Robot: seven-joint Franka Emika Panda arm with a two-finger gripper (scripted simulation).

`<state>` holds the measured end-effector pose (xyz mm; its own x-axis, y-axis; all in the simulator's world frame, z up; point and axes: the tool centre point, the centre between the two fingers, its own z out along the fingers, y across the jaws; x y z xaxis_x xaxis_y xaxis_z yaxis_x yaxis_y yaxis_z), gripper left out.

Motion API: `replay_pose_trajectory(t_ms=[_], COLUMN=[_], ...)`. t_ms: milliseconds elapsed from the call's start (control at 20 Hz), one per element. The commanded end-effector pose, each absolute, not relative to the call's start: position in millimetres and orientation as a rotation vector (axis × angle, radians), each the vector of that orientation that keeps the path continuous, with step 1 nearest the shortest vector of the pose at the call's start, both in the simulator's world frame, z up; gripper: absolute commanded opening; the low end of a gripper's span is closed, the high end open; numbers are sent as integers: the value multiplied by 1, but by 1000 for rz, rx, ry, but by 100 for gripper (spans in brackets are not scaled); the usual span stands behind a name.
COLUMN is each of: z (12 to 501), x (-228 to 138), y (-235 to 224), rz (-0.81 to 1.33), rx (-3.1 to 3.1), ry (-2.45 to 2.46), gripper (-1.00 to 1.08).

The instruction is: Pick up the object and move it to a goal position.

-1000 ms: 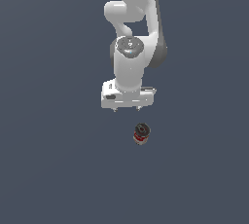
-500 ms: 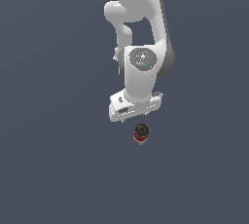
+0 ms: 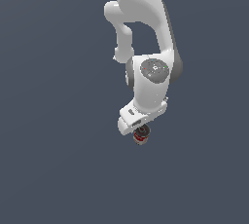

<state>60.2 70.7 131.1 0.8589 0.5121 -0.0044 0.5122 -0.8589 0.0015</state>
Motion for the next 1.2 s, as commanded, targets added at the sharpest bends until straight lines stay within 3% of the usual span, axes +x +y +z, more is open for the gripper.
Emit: replay_pose_trajectory(t_ms=[0,450,1150], z=[129,124,77], x=[64,66,66], y=[75,77,78], rz=[-2,-1,0], rx=[3014,3008,3005], ry=[881,906,915], gripper=[100,100,100])
